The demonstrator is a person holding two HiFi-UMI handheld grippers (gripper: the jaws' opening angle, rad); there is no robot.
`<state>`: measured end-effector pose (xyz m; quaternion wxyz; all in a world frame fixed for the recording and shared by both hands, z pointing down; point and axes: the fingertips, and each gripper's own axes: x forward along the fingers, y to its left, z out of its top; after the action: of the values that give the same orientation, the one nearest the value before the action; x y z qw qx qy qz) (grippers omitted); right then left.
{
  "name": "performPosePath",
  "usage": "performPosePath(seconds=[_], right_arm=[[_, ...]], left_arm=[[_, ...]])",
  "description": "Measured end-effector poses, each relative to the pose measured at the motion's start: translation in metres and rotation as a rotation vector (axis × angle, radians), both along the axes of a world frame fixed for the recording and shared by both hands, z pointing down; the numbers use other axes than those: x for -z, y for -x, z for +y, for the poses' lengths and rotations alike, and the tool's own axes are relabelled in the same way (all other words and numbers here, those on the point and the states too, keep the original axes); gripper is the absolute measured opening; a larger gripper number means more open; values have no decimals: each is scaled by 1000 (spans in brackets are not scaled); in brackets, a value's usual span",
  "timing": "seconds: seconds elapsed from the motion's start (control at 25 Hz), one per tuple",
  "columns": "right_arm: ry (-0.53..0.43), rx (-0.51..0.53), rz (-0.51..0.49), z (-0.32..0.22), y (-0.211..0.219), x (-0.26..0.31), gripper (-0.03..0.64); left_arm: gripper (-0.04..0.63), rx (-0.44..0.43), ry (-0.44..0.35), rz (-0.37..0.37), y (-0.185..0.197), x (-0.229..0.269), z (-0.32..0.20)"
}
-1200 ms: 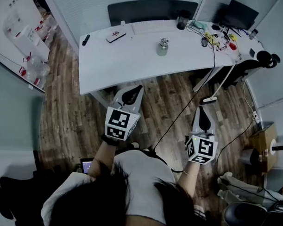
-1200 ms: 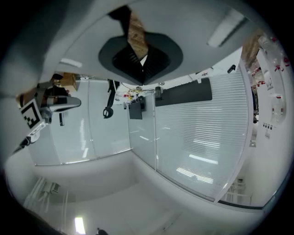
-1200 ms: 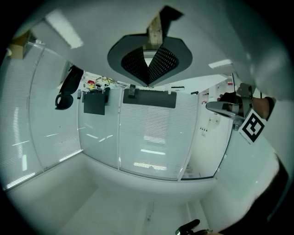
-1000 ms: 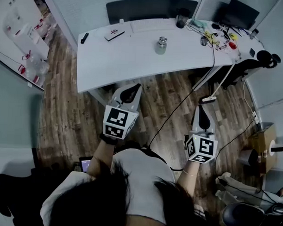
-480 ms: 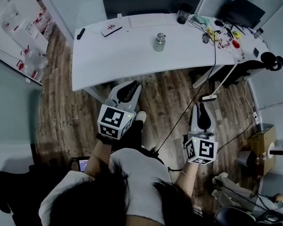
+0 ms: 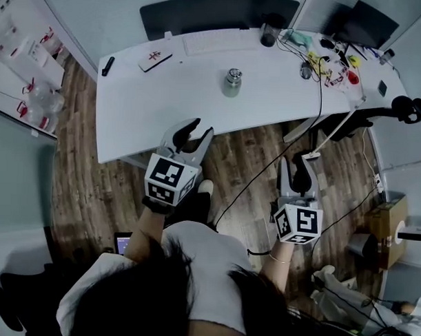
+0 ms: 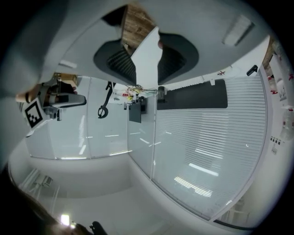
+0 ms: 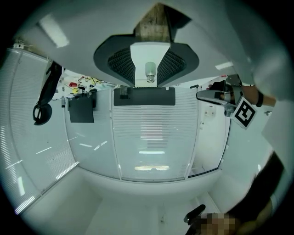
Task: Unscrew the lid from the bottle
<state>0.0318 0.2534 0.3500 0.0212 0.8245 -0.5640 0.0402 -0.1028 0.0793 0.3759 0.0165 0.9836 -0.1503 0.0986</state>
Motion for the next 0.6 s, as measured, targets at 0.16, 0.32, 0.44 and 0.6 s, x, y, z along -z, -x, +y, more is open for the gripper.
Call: performPosePath(seconds=[0.16, 0.32, 0.44, 0.6], right_arm=[[3, 17, -10, -43, -25, -1, 142], [2, 31, -28, -82, -44, 0, 161], [0, 52, -48, -108, -53, -1, 179], [15, 77, -58, -135, -59, -1, 208]], left_arm=[[170, -28, 16, -2, -31, 0, -35], [181, -46, 25, 2, -52, -2, -67], [221, -66, 41, -8, -63, -6, -85], [253, -107, 69, -27, -73, -17, -99]])
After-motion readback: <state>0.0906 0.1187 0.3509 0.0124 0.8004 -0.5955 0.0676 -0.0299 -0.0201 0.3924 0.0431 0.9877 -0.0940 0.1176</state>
